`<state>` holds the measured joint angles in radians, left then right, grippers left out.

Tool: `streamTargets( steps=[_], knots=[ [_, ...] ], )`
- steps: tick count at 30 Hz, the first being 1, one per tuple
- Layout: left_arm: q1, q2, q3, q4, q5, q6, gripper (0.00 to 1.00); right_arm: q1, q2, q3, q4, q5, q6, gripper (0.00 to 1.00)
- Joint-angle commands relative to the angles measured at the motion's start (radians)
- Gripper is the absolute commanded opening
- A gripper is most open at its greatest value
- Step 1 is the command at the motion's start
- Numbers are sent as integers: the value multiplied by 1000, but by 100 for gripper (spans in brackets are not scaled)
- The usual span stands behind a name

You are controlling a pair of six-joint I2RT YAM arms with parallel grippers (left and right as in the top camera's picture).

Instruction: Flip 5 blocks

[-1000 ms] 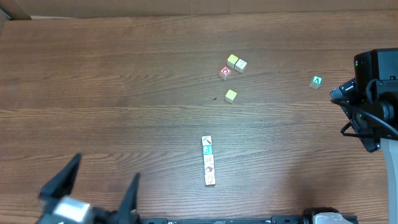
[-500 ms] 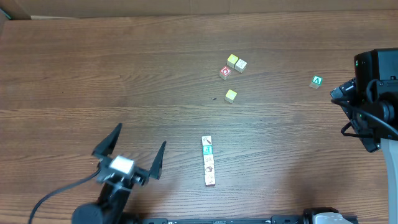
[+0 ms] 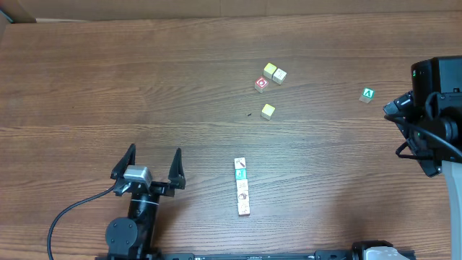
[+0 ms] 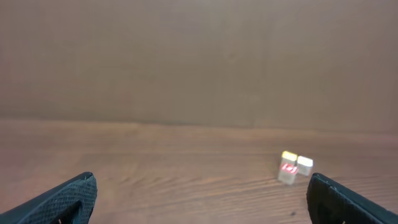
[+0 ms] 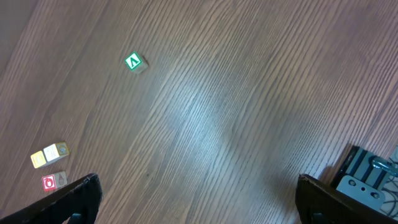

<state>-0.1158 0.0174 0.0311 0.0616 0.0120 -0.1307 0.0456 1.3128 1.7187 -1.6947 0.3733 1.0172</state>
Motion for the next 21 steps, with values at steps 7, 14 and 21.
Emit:
streamTargets(
  steps=[7, 14, 21],
  knots=[
    [6, -14, -26, -137, -88, 15, 100, -5, -7, 21, 2, 14, 0, 100],
    [6, -14, -26, -136, -68, 60, 100, -5, -7, 21, 2, 14, 0, 100],
    [6, -14, -26, -136, -68, 60, 100, -5, -7, 21, 2, 14, 0, 100]
  ],
)
